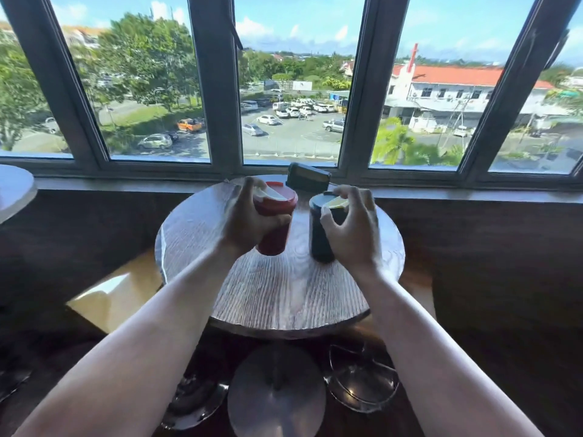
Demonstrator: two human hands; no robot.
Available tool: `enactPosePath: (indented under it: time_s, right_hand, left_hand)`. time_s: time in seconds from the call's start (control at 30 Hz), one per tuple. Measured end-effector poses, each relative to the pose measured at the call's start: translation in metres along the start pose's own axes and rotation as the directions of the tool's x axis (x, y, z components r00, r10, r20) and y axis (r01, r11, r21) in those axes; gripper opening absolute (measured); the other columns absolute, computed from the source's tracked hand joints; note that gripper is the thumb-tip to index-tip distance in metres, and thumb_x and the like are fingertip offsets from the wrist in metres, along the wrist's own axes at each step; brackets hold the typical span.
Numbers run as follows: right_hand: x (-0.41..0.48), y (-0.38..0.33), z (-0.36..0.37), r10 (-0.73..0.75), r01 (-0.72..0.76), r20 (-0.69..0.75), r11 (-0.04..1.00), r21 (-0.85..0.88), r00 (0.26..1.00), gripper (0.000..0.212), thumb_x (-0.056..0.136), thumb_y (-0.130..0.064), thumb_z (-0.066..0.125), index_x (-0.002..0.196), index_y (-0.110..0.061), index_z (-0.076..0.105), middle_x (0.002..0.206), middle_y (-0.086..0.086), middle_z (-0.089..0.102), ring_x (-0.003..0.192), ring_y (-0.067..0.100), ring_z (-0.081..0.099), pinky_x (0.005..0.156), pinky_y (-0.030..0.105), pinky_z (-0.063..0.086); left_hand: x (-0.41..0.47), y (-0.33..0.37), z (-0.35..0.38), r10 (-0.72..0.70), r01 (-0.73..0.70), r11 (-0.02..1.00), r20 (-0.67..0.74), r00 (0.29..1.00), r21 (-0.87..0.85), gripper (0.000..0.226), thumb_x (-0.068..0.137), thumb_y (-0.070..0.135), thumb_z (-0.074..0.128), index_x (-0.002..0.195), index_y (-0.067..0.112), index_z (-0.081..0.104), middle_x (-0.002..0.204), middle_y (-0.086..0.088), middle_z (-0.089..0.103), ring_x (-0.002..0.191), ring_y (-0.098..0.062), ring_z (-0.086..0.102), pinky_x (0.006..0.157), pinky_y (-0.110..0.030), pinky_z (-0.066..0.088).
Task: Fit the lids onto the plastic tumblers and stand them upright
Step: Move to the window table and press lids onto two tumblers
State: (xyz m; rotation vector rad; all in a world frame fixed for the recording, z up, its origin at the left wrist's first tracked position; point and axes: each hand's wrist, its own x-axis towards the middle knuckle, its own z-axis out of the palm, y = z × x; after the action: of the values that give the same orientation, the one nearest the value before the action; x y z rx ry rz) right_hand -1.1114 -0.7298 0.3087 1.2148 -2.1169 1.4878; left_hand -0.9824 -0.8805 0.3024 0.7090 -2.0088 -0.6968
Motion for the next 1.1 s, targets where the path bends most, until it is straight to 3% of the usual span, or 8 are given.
enactPosePath:
  time_s: [0.13,0.27,0.5,0.67,0.93,1.1]
  right_hand:
    - [0.005,0.028,-0.008,0.052,-0.051,0.039,0.998,-0.037,0.998,0.051,0.083,-0.028,0.072,0.13,-0.021,0.053,0.125,0.008,0.052,0.114,0.025,0.056,0.089,0.033,0.046]
    - [0.007,0.043,-0.006,0.059,-0.057,0.139,0.998,-0.023,0.988,0.048,0.084,-0.03,0.073,0.127,-0.019,0.055,0.124,0.006,0.052,0.11,0.022,0.057,0.082,0.025,0.039]
    - [0.008,0.056,-0.004,-0.001,-0.006,0.161,0.999,0.047,0.987,0.047,0.083,-0.03,0.075,0.125,-0.02,0.055,0.122,0.006,0.05,0.108,0.018,0.056,0.085,0.024,0.04]
    - [0.01,0.061,-0.004,-0.029,0.017,0.168,0.997,0.071,0.985,0.048,0.083,-0.031,0.075,0.125,-0.021,0.055,0.121,0.007,0.049,0.102,0.012,0.052,0.081,0.025,0.042]
    - [0.01,0.067,-0.004,-0.053,0.035,0.158,0.993,0.114,0.986,0.049,0.081,-0.029,0.077,0.125,-0.02,0.056,0.121,0.007,0.051,0.098,0.009,0.052,0.082,0.021,0.039]
    - [0.009,0.071,-0.004,-0.07,0.048,0.175,0.991,0.128,0.982,0.052,0.081,-0.029,0.077,0.127,-0.019,0.055,0.123,0.009,0.051,0.103,0.015,0.055,0.084,0.024,0.041]
  left_hand:
    - [0.002,0.002,0.022,-0.041,0.041,0.999,0.004,0.999,0.025,0.072,0.06,0.03,0.094,0.118,0.011,0.054,0.121,-0.013,0.058,0.102,-0.029,0.059,0.079,-0.026,0.038]
    - [0.002,0.005,0.033,-0.063,0.062,0.997,0.015,0.998,0.04,0.073,0.06,0.035,0.093,0.118,0.013,0.054,0.119,-0.013,0.058,0.101,-0.03,0.062,0.079,-0.028,0.042]
    - [-0.003,0.006,0.035,-0.098,0.095,0.991,0.021,0.995,0.091,0.081,0.053,0.067,0.074,0.118,0.025,0.05,0.119,-0.011,0.06,0.098,-0.026,0.064,0.08,-0.033,0.05]
    - [-0.008,0.003,0.034,-0.087,0.084,0.989,0.018,0.996,0.118,0.081,0.054,0.071,0.071,0.118,0.027,0.047,0.12,-0.011,0.061,0.098,-0.026,0.063,0.077,-0.031,0.046]
    - [-0.014,0.002,0.034,-0.082,0.079,0.988,0.022,0.996,0.131,0.086,0.057,0.07,0.072,0.125,0.026,0.045,0.123,-0.009,0.06,0.1,-0.023,0.062,0.079,-0.029,0.045]
    - [-0.016,0.0,0.035,-0.069,0.065,0.987,0.019,0.997,0.146,0.093,0.068,0.041,0.088,0.143,0.021,0.037,0.134,-0.016,0.059,0.112,-0.029,0.061,0.084,-0.028,0.04]
